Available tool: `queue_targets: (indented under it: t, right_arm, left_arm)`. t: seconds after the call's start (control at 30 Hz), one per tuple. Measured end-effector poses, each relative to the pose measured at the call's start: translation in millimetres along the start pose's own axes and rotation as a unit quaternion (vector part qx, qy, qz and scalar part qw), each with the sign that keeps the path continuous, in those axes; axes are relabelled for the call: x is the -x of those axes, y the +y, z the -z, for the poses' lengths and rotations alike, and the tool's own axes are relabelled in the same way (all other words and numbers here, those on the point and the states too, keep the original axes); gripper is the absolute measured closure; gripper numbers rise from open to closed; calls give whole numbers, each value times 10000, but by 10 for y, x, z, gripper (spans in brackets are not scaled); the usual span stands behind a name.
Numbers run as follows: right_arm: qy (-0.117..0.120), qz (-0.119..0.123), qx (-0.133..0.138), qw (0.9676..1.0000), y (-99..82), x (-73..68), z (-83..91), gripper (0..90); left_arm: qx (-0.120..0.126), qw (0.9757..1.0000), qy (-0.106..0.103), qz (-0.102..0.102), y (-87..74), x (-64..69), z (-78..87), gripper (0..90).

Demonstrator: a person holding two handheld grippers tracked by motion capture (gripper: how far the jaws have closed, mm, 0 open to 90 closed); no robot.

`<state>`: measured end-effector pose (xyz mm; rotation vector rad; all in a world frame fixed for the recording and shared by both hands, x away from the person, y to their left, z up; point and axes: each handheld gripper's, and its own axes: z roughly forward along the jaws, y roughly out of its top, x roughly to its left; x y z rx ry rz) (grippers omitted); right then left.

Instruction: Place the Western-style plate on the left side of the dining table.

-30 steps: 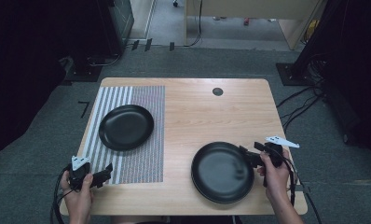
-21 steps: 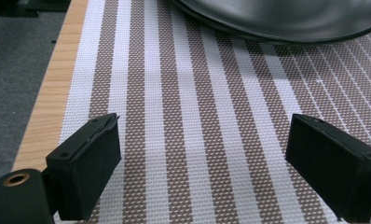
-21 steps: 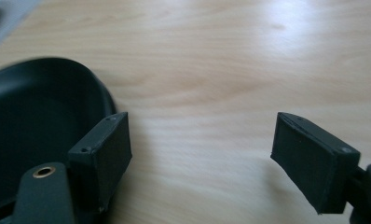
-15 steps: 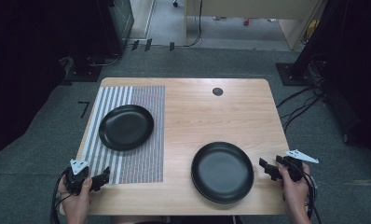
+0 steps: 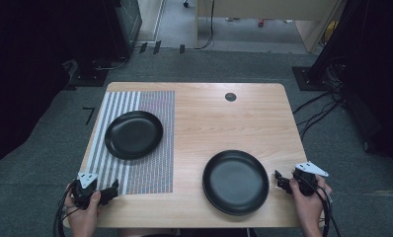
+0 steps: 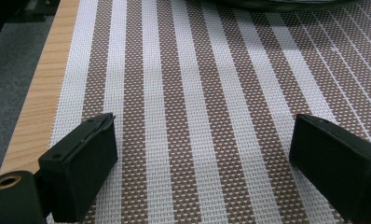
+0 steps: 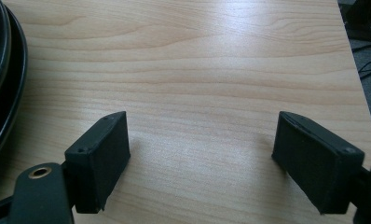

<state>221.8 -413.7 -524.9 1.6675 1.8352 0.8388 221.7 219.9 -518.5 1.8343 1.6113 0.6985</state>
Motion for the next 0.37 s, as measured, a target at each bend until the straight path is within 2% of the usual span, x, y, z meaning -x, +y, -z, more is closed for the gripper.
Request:
queue_targets:
  t: [0.37]
  right_arm:
    - [-6, -4, -42, 10000, 4, -3, -8, 133]
  left_arm:
    - [8, 10000, 21, 41, 2, 7, -5, 68]
